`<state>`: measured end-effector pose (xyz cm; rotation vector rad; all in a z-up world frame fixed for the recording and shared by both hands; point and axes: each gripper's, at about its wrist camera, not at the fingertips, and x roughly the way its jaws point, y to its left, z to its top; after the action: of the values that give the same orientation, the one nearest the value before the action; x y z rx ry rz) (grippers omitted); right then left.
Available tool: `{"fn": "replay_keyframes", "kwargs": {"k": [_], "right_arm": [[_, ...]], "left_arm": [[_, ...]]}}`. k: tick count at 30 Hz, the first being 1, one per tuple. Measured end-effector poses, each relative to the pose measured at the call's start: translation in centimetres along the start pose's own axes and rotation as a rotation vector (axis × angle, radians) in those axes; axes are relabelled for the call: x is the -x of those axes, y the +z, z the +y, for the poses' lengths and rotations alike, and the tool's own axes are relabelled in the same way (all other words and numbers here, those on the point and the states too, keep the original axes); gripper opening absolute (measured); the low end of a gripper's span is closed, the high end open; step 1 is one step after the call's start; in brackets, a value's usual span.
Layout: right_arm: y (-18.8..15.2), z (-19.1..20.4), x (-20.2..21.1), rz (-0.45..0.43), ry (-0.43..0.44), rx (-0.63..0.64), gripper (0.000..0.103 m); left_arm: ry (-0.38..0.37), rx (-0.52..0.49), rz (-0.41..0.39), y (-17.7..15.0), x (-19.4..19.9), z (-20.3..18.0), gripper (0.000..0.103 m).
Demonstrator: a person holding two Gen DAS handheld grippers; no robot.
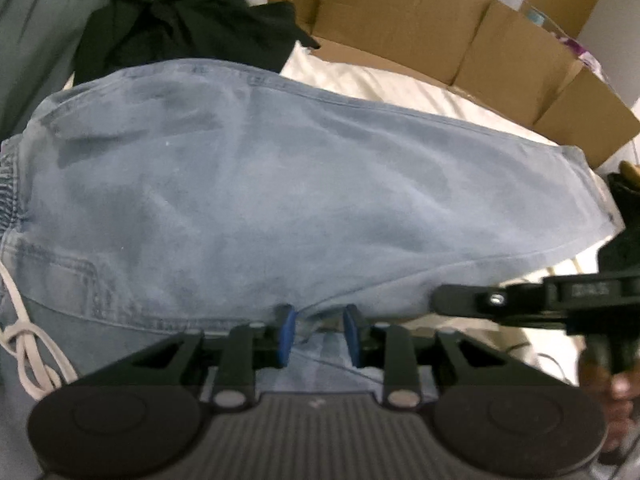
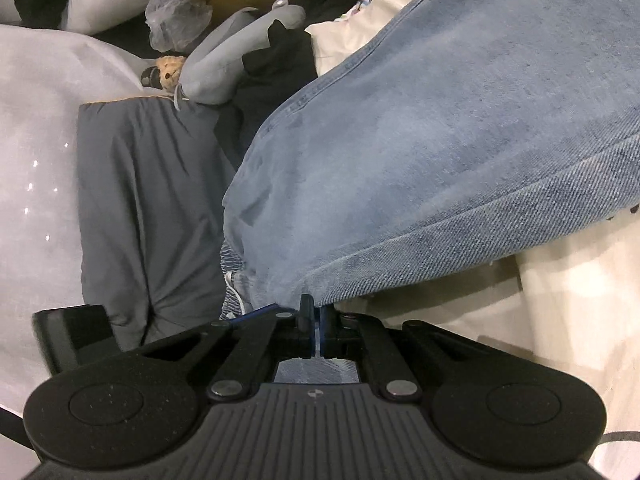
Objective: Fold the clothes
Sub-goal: 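Pinch the jeans hem edge with the right gripper while the left gripper holds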
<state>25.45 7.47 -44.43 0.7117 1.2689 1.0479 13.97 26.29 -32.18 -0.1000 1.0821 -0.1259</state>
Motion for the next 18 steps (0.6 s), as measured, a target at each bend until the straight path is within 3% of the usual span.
{"fn": "replay_keyframes", "kwargs": {"k": [6, 11, 18], "right_arm": [[0.1, 0.3, 0.2, -0.013, 0.01, -0.021, 0.0], [0.2, 0.5, 0.4, -0.026, 0.018, -0.037, 0.0], [-0.4, -0.9, -0.4, 0.042, -0.144, 0.002, 0.0]], "left_arm": [[-0.017, 0.016, -0.043, 1.2, -0.1, 0.0, 0.024], [0.002, 0.008, -0.025, 1.1, -1.8, 0.4, 0.024], [0.048, -0.01, 0.015, 1.3, -4.3, 1.5, 0.021]]}}
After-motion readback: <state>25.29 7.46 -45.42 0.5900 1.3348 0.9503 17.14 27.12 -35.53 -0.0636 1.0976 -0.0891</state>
